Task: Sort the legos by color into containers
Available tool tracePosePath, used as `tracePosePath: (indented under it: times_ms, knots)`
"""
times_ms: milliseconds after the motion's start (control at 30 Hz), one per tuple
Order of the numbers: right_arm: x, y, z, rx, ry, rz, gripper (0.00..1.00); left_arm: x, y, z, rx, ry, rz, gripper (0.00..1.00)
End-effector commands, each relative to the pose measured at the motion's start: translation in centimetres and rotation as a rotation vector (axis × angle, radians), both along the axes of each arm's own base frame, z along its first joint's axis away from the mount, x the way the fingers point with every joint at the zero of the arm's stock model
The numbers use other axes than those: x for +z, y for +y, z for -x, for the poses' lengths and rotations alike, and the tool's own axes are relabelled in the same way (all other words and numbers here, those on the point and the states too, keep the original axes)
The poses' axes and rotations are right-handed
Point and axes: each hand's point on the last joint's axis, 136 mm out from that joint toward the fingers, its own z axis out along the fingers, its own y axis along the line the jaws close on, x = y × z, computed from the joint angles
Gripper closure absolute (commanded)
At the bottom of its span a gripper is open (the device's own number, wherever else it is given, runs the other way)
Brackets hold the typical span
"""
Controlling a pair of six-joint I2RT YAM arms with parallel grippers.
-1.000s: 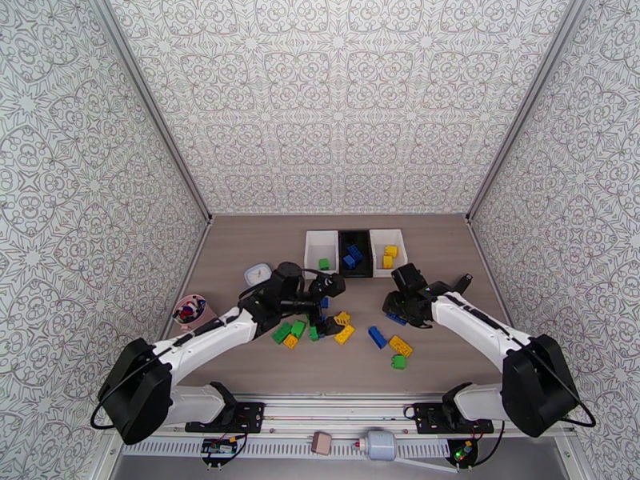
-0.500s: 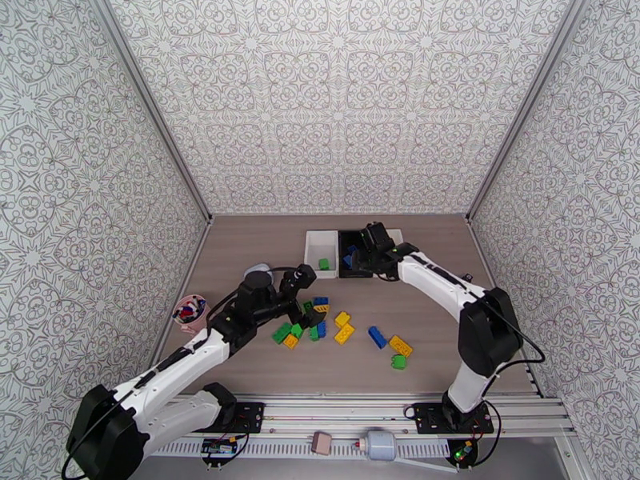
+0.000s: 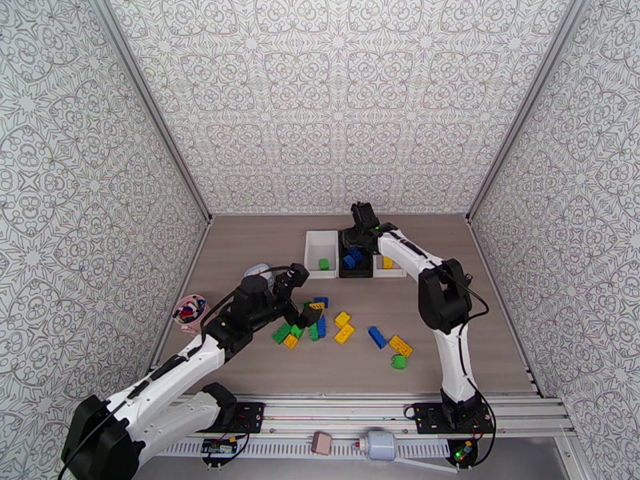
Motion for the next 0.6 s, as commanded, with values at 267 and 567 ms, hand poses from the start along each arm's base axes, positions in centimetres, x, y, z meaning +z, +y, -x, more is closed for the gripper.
tracePosePath:
  times_ms: [267, 567]
  knots:
    - [4.5, 0.1, 0.3, 0.014, -0.098, -0.048, 0.09, -1.3, 2.2, -1.3, 0.179, 0.080, 0.019, 0.00]
    - [7.4, -0.6, 6.1, 0.124, -0.159, -0.115, 0.04, -4.6, 7.0, -2.8, 0.584, 0.362, -0.019, 0.00]
